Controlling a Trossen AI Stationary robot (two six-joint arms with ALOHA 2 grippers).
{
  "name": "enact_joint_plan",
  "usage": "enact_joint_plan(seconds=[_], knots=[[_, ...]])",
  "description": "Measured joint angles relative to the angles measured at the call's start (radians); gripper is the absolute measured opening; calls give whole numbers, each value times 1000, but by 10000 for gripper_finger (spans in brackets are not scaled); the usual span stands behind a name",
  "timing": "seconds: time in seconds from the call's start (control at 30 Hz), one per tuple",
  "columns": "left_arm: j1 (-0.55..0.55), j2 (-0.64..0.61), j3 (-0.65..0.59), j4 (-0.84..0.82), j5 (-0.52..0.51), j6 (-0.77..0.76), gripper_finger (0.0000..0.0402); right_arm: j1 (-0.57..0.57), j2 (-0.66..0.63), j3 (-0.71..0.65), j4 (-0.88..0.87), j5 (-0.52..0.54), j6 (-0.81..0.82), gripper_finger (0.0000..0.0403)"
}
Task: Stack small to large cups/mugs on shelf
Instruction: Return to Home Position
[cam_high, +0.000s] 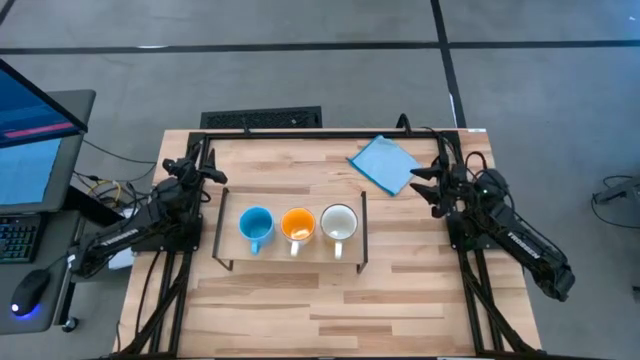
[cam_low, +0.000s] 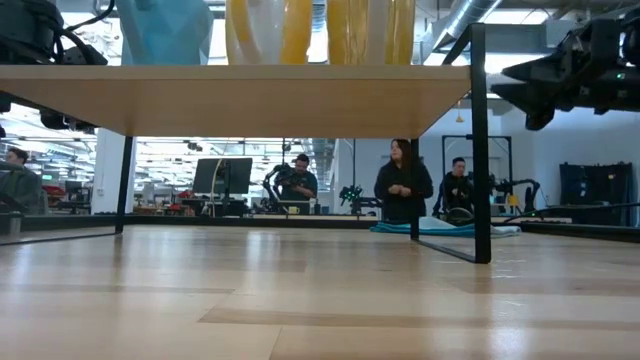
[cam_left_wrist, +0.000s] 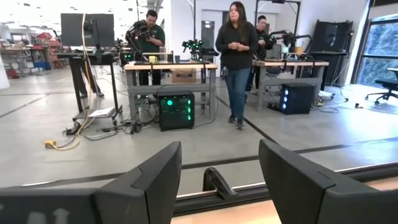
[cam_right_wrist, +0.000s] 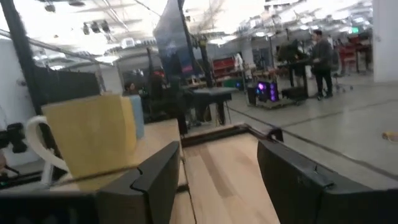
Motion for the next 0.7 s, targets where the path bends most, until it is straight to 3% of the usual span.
enact_joint_plan(seconds=[0.2, 0.47, 0.7], knots=[[0, 0, 0, -1, 0, -8, 206, 0, 2, 0, -130, 181, -57, 240], [0, -1, 0, -2, 3, -7, 206, 0, 12, 2, -153, 412, -122, 240], [0, 0, 0, -1, 31, 8, 206, 0, 12, 2, -159, 456, -123, 240]])
